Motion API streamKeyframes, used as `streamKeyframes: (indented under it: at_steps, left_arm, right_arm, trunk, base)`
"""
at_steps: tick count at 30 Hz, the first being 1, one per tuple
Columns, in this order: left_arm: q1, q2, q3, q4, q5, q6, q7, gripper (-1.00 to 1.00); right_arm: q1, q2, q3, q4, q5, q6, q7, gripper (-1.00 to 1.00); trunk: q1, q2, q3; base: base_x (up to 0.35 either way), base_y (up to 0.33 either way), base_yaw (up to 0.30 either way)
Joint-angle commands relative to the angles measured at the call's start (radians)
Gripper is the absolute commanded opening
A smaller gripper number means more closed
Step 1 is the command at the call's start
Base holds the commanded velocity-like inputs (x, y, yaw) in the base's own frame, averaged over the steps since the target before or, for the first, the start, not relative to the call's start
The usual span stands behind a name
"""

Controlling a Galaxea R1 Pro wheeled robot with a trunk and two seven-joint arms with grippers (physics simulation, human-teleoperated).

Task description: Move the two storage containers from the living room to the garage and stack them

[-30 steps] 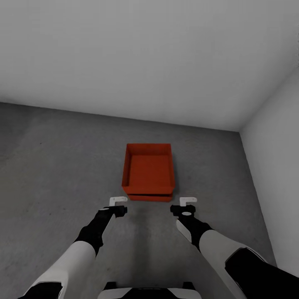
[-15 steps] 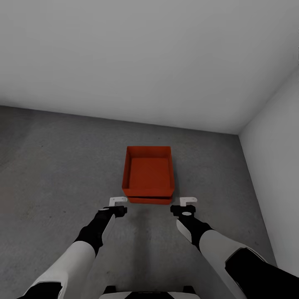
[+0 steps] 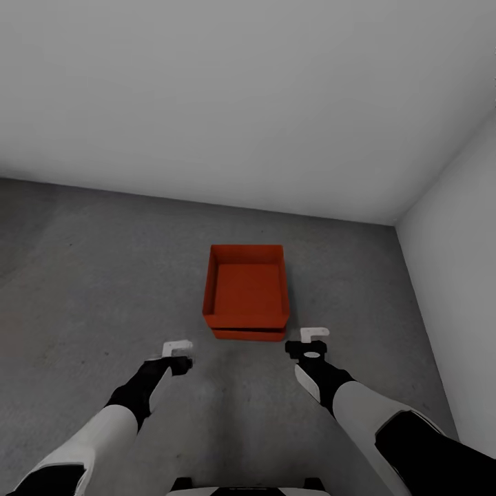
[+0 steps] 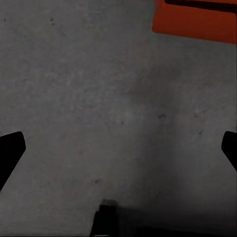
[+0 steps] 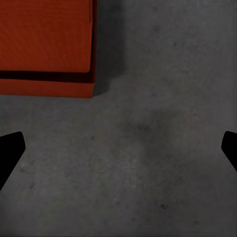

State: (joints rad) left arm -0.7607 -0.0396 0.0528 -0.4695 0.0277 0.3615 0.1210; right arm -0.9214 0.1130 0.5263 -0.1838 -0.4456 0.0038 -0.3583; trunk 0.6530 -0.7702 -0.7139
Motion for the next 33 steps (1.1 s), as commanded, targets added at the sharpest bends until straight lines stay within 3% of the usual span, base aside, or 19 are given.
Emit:
streamKeyframes:
  at_steps: [1,5,13,33]
  left_arm:
    - [0.000,0.023,0.004,0.025,0.010,-0.012,0.002,1.00]
    - [0.000,0.071,0.003,0.098,0.019,-0.073,0.001,1.00]
    - [0.000,0.095,0.003,0.216,0.019,-0.154,0.001,1.00]
    - [0.000,0.108,0.004,0.252,0.021,-0.156,0.003,1.00]
  right_arm:
    - [-0.001,0.000,0.009,0.000,-0.009,0.001,-0.006,1.00]
    - [-0.001,0.002,0.009,0.000,-0.010,0.000,-0.007,1.00]
    - [-0.001,-0.001,0.008,0.014,-0.012,0.001,-0.005,1.00]
    - [-0.001,-0.007,0.007,0.026,-0.015,0.003,-0.006,1.00]
  trunk:
    - [0.000,-0.001,-0.001]
    - [0.000,-0.001,0.002]
    - [0.000,-0.001,0.013]
    - [0.000,-0.001,0.021]
  base:
    - [0.000,0.000,-0.004]
    - [0.000,0.000,-0.071]
    - [0.000,0.000,-0.129]
    - [0.000,0.000,-0.042]
